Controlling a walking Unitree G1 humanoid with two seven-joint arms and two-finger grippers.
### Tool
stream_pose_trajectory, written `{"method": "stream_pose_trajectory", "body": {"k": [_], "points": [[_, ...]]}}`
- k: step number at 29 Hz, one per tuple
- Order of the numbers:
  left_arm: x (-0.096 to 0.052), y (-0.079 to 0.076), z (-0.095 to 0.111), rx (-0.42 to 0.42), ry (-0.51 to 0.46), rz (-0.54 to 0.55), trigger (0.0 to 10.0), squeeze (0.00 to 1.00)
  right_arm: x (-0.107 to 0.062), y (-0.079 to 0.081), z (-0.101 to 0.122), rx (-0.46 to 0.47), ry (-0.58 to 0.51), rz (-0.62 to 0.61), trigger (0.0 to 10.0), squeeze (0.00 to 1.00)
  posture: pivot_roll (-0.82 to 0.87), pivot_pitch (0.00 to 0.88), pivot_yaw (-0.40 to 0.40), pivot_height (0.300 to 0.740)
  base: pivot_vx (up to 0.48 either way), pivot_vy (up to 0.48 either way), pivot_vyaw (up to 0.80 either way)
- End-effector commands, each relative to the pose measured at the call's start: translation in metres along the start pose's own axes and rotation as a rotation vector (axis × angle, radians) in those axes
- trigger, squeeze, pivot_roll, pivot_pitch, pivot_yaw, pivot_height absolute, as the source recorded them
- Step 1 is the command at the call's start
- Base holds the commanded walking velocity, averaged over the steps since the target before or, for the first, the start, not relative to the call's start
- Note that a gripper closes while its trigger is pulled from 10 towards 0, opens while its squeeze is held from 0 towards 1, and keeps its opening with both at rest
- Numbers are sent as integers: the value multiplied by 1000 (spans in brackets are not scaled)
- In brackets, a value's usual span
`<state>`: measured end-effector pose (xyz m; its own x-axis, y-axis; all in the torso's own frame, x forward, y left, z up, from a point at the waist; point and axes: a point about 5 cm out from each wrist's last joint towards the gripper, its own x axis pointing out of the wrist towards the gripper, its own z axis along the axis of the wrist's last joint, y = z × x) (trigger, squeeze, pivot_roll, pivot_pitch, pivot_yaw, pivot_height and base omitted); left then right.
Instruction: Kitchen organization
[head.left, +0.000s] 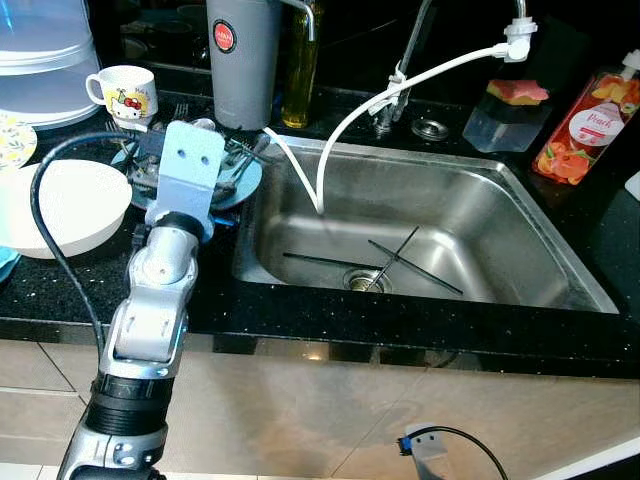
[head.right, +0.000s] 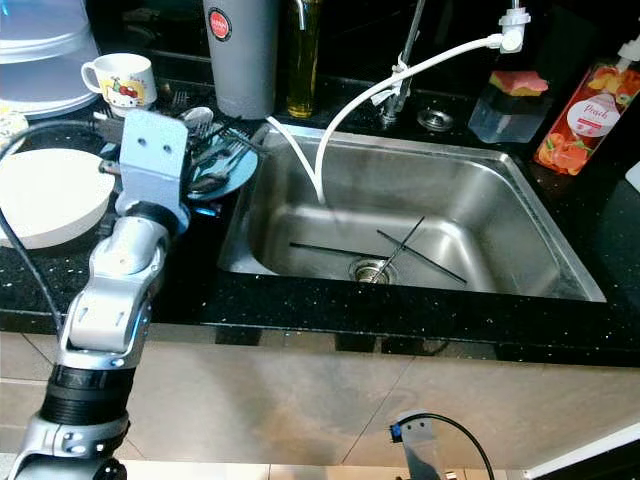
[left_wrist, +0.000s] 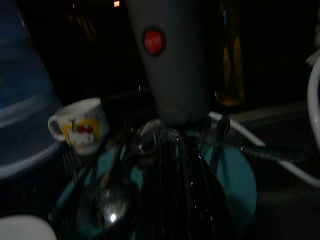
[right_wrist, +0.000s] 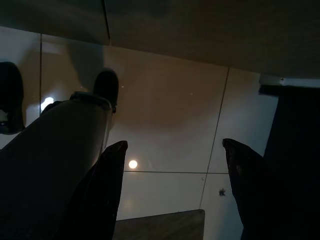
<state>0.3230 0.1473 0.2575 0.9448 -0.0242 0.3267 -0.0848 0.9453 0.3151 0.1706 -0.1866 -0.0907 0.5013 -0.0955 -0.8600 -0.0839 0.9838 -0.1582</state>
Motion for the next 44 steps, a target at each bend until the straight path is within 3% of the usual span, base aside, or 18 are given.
{"method": "stream_pose_trajectory", "body": {"k": [1, 2, 11, 15, 18, 19, 21, 22, 23, 25, 32, 34, 39, 40, 41, 42, 43, 44], "points": [[0, 1, 15, 16, -78, 4, 10000, 0, -1, 0, -6, 5, 16, -6, 10000, 0, 231, 58, -110, 740, 0, 0, 0], [0, 0, 22, 21, -120, 2, 10000, 0, -1, 0, -9, 4, 21, -6, 10000, 0, 231, 58, -110, 740, 0, 0, 0], [0, -3, 29, 40, -192, 2, 10000, 0, -2, -2, -12, 6, 26, -6, 10000, 0, 234, 46, -107, 740, 0, 0, 0], [1, -9, 29, -20, -185, -55, 10000, 0, -2, -2, -13, 6, 26, -6, 10000, 0, 234, 44, -106, 740, 0, 0, 0], [0, -28, 25, -223, -97, -220, 10000, 0, -2, -2, -13, 5, 26, -7, 10000, 0, 234, 39, -105, 740, 0, 0, 0], [0, -32, 23, -252, -66, -244, 10000, 0, -2, -3, -12, 5, 27, -7, 10000, 0, 231, 37, -105, 740, 0, 0, 0], [3, -40, 11, -233, 43, -291, 10000, 0, -2, -4, -12, 5, 27, -7, 10000, 0, 231, 35, -105, 740, 0, 0, 0], [3, -40, 11, -233, 43, -291, 10000, 0, -2, -4, -12, 5, 27, -7, 10000, 0, 231, 35, -105, 740, 0, 0, 0], [7, -49, -3, -164, 139, -352, 10000, 0, -1, -5, -11, 4, 27, -8, 10000, 0, 229, 33, -105, 740, 0, 0, 0], [8, -50, -6, -147, 154, -366, 10000, 0, -1, -5, -10, 3, 27, -8, 10000, 0, 227, 33, -105, 740, 0, 0, 0], [12, -64, -7, -223, 232, -517, 10000, 0, -1, -7, -7, 8, 21, -16, 10000, 0, 214, 28, -104, 740, 0, 0, 0], [7, -74, -16, -214, 304, -596, 10000, 0, -1, -10, -8, 9, 24, -20, 10000, 0, 213, 32, -107, 740, 0, 0, 0], [-3, -84, -26, -193, 364, -641, 10000, 8, -2, -15, -13, 13, 32, -24, 10000, 0, 207, 38, -110, 740, 0, 0, 0], [-3, -84, -26, -199, 357, -632, 10000, 125, -2, -15, -14, 13, 34, -25, 10000, 0, 205, 40, -110, 740, 0, 0, 0], [-2, -84, -25, -205, 353, -627, 10000, 125, -2, -16, -15, 14, 35, -26, 10000, 0, 205, 40, -110, 740, 0, 0, 0], [-1, -83, -24, -204, 340, -611, 10000, 353, -2, -16, -16, 14, 36, -26, 10000, 0, 205, 40, -110, 740, 0, 0, 0], [1, -82, -22, -193, 313, -582, 10000, 1000, -2, -17, -16, 14, 37, -27, 10000, 0, 204, 42, -111, 740, 0, 0, 0], [3, -80, -19, -185, 278, -561, 10000, 1000, -2, -16, -17, 15, 37, -27, 10000, 0, 204, 42, -111, 740, 0, 0, 0]]}}
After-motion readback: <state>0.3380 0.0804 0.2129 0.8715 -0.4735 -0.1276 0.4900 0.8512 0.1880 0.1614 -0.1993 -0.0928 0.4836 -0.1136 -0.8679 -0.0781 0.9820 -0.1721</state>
